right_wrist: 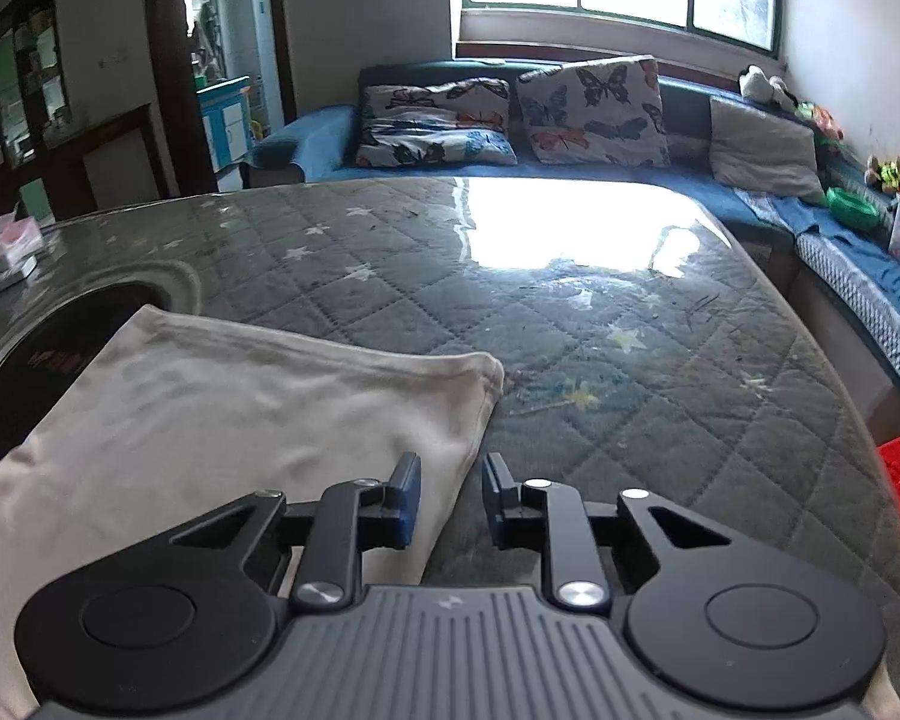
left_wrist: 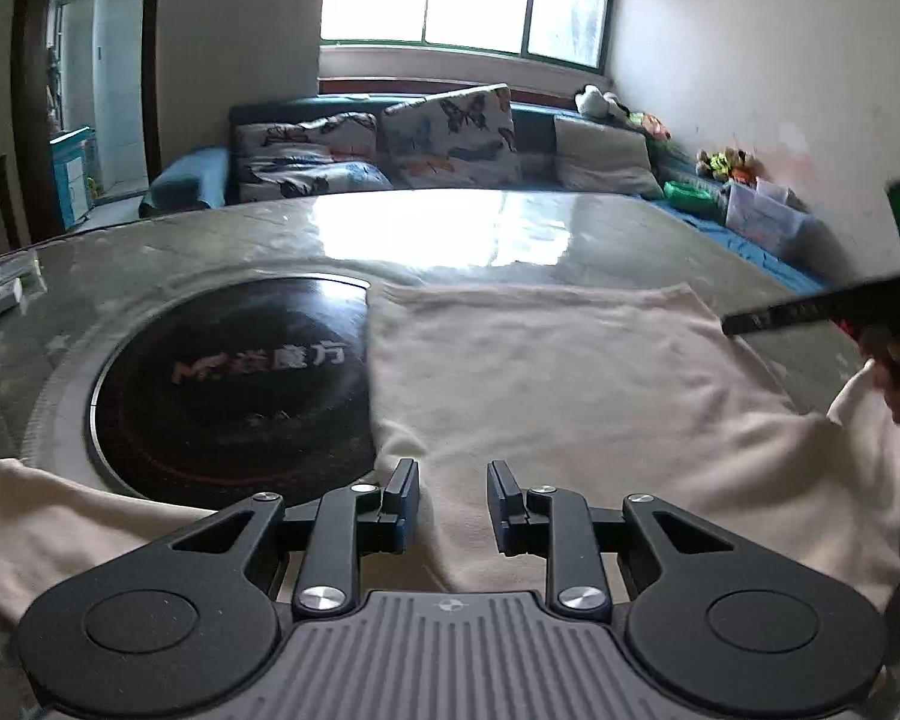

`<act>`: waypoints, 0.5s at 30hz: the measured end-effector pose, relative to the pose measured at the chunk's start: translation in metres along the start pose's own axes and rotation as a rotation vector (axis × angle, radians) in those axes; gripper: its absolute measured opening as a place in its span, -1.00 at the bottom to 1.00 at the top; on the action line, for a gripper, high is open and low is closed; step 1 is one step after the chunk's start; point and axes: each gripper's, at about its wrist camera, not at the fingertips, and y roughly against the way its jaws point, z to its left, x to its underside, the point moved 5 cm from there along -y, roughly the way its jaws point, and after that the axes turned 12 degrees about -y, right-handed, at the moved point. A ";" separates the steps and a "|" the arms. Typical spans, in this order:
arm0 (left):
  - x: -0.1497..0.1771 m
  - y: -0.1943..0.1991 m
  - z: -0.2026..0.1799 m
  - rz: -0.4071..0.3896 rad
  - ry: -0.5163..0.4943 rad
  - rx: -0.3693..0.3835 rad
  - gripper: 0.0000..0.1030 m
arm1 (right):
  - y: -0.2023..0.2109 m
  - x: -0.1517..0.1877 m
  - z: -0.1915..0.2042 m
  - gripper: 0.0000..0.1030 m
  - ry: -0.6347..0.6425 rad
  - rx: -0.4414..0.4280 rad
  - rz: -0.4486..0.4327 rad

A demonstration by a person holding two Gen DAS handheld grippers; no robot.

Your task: Fold clothes

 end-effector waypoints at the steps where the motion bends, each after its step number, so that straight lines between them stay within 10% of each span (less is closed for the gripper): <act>1: 0.001 -0.003 0.000 0.006 -0.002 0.000 -0.47 | -0.005 -0.003 -0.001 -0.69 -0.004 0.006 0.001; 15: 0.007 -0.015 0.020 0.036 0.016 -0.039 -0.44 | -0.055 -0.032 -0.004 -0.72 -0.010 0.043 -0.003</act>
